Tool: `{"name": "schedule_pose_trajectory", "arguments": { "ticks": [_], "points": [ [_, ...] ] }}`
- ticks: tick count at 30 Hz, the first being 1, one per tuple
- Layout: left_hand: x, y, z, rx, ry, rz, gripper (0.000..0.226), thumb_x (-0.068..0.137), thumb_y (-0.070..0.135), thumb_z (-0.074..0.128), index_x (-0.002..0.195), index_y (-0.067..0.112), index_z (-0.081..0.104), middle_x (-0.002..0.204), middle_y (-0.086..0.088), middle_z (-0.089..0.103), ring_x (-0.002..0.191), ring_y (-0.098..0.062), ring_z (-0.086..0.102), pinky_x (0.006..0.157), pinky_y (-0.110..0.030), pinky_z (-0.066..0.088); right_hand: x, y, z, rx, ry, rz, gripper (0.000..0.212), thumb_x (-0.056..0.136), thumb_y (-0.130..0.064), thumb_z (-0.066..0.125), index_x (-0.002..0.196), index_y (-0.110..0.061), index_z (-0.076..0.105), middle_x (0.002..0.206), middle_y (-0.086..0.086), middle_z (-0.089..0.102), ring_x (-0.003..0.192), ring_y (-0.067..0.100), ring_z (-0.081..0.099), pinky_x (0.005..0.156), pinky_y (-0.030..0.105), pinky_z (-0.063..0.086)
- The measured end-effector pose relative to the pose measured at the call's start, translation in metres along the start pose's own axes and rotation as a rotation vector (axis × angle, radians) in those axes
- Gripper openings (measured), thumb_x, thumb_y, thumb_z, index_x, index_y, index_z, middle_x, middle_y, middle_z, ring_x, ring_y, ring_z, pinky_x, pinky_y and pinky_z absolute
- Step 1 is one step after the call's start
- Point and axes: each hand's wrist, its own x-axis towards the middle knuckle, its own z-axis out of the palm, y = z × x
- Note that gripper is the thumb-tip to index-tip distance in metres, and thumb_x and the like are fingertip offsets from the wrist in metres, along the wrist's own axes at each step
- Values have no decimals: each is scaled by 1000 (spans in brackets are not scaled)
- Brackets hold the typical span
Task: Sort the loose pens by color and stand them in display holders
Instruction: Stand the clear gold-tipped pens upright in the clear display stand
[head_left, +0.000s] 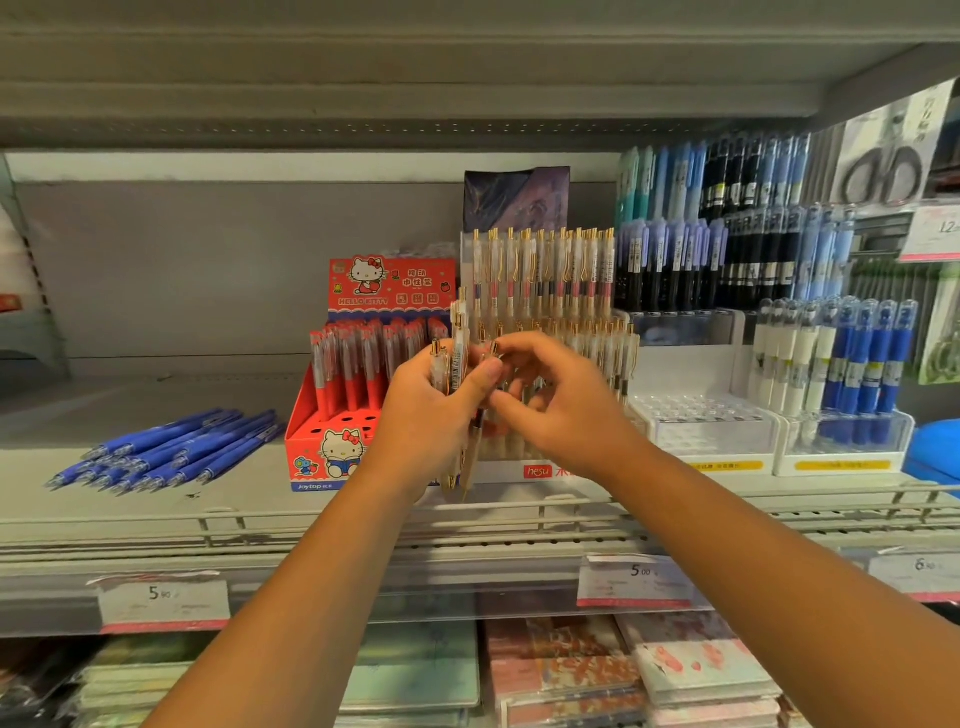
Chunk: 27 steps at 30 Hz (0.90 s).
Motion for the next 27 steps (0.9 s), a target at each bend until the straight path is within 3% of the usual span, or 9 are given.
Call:
{"name": "schedule_pose_trajectory", "arguments": {
  "ticks": [4, 7, 10, 13, 15, 17, 19, 25, 27],
  "points": [
    [1, 0, 0, -11, -9, 23, 8, 94, 22, 65, 98, 16, 68, 84, 4, 76, 81, -10, 73, 69, -24, 59, -1, 0, -1, 58, 21, -6, 40, 84, -2, 72, 113, -27, 58, 91, -13, 64, 80, 5, 60, 61, 14, 48],
    [0, 0, 0, -40, -1, 25, 10, 94, 22, 65, 99, 14, 69, 80, 6, 75, 75, -9, 72, 63, -21, 57, -1, -1, -3, 96, 24, -12, 36, 84, -2, 71, 110, -24, 60, 91, -8, 66, 85, 11, 64, 67, 26, 57],
    [0, 0, -1, -35, 28, 28, 11, 95, 25, 63, 99, 17, 70, 84, 4, 76, 80, -12, 72, 68, -28, 60, 1, -1, -6, 188, 51, -9, 32, 84, 2, 70, 105, -20, 60, 90, 0, 65, 85, 14, 65, 76, 29, 57],
    [-1, 2, 1, -103, 4, -21, 11, 96, 20, 62, 100, 11, 65, 73, 0, 72, 74, -18, 72, 64, -39, 62, 5, 0, -10, 260, 191, 10, 31, 83, 7, 67, 102, -15, 57, 88, 7, 62, 83, 24, 67, 77, 34, 58],
    [-1, 3, 1, -170, -7, -71, 9, 96, 19, 61, 99, 11, 61, 64, -2, 65, 61, -22, 69, 56, -41, 61, 7, 1, -15, 279, 314, 16, 30, 86, 7, 64, 102, -16, 55, 86, 1, 61, 78, 22, 71, 72, 30, 59],
    [-1, 2, 0, -123, 11, -70, 8, 96, 23, 61, 96, 15, 61, 59, 0, 61, 50, -18, 60, 48, -33, 55, 8, 3, -19, 258, 420, 18, 30, 88, 4, 63, 104, -19, 54, 87, -5, 62, 77, 22, 72, 69, 30, 60],
    [1, 0, -2, -29, 33, -47, 10, 96, 29, 61, 93, 19, 62, 59, 3, 58, 49, -12, 53, 48, -26, 47, 9, 8, -22, 209, 503, 20, 30, 89, 0, 64, 109, -20, 54, 93, -4, 63, 81, 21, 71, 73, 29, 59],
    [-1, 1, -3, -73, -48, -75, 23, 81, 56, 65, 83, 33, 65, 56, 3, 45, 48, -15, 37, 45, -30, 37, 13, 17, -26, -27, 636, 70, 34, 89, -13, 70, 119, -19, 55, 97, -9, 62, 85, 0, 61, 75, 13, 51],
    [-1, 0, -4, -131, -67, -87, 20, 90, 49, 64, 77, 34, 64, 60, 0, 42, 50, -15, 36, 45, -30, 32, 14, 17, -26, -56, 633, 89, 33, 89, -14, 71, 116, -23, 54, 96, -13, 60, 81, -4, 59, 72, 9, 49]
  ]
}}
